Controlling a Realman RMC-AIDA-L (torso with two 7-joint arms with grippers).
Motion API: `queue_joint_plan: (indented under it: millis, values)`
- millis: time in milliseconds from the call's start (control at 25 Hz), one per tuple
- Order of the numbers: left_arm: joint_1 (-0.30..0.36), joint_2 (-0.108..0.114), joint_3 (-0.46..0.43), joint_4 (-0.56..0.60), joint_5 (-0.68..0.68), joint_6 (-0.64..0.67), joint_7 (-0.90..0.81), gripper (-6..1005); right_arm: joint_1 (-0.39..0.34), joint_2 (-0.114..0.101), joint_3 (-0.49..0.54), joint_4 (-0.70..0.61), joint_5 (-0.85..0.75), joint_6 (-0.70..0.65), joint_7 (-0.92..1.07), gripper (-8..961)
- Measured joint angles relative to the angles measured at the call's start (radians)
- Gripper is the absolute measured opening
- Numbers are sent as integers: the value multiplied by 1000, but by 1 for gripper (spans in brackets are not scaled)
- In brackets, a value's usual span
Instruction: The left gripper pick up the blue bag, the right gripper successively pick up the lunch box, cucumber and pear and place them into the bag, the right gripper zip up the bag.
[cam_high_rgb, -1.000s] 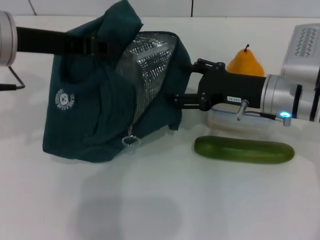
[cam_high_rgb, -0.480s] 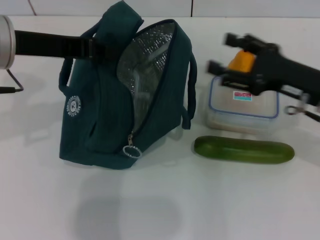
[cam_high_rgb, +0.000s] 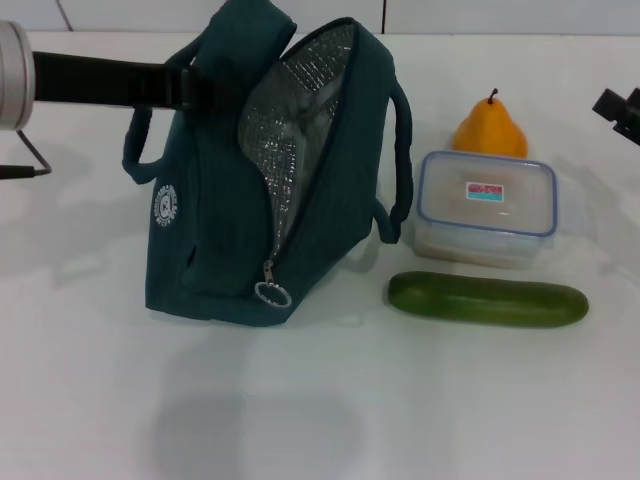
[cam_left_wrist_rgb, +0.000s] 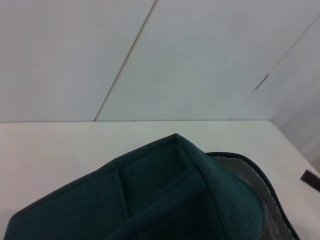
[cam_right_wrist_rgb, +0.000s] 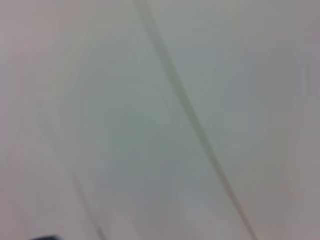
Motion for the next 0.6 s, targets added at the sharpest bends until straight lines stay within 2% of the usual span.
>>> queue_joint_plan:
  millis: [120,360,600]
  values:
    - [-3,0,0,0,0,-1,0,54,2,-1,7,26,-2,1,55,875]
    - [-5,0,0,0,-2,-1,1,54,-6,10,3,87,-6,5,250,875]
    - [-12,3,0,-21,2,-2,6,54,-2,-10,-12,119,-22,5,351,871]
